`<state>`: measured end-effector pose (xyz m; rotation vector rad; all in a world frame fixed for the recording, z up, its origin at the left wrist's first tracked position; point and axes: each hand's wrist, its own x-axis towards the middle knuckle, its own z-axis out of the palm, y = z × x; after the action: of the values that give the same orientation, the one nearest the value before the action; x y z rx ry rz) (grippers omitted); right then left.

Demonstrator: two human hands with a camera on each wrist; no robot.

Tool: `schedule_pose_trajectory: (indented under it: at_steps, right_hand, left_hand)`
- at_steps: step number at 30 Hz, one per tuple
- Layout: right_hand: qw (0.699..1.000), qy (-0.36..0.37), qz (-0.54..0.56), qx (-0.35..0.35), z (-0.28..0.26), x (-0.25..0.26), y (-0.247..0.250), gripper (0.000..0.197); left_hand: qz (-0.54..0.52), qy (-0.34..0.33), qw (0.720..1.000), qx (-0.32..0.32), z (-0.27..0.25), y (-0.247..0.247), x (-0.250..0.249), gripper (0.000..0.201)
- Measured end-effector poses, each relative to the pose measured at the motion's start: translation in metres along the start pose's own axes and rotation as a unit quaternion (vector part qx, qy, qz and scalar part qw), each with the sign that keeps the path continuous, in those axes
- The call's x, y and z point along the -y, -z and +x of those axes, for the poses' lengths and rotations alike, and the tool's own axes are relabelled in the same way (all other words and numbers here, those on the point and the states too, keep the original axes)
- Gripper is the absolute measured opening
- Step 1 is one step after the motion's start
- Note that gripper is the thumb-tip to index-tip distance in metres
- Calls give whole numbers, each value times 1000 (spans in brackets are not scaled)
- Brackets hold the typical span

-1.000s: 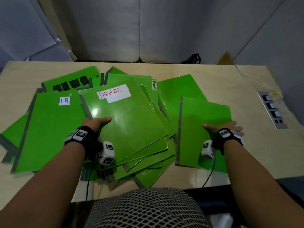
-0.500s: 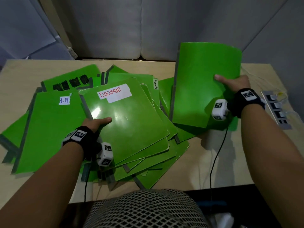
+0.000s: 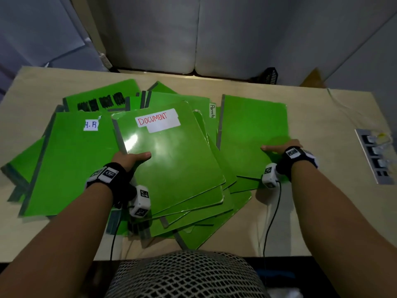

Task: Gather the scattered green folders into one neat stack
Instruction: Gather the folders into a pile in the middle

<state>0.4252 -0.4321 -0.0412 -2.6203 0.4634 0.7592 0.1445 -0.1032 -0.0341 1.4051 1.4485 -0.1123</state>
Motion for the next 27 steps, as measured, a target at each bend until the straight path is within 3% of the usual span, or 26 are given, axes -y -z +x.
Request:
schedule_pose_trajectory:
  at_steps: [8, 10, 12, 15, 19, 22, 27]
  right_hand:
    - [991, -11, 128, 22, -31, -14, 22, 78]
    - [989, 16, 144, 15, -38, 2, 41, 80]
    - [990, 67, 117, -27, -47, 23, 60, 90]
    - [977, 160, 48, -132, -72, 60, 89, 60]
    - [940, 248, 92, -213, -96, 94, 122, 61]
    - [931, 262, 150, -205, -102, 102, 126, 67]
    - [961, 218, 143, -91, -85, 81, 69, 68]
  left_hand:
    - [-7, 3, 1000, -1, 1, -1, 1, 95]
    - [-4, 4, 1000, -1, 0, -1, 1, 96]
    - [2, 1, 1000, -1, -1, 0, 0, 99]
    - [14, -7, 1000, 2, -2, 1, -1, 103]
    - [35, -10, 999, 22, -6, 4, -6, 98]
    - [49, -5, 998, 37, -6, 5, -7, 96]
    - [87, -22, 995, 44, -11, 6, -3, 95]
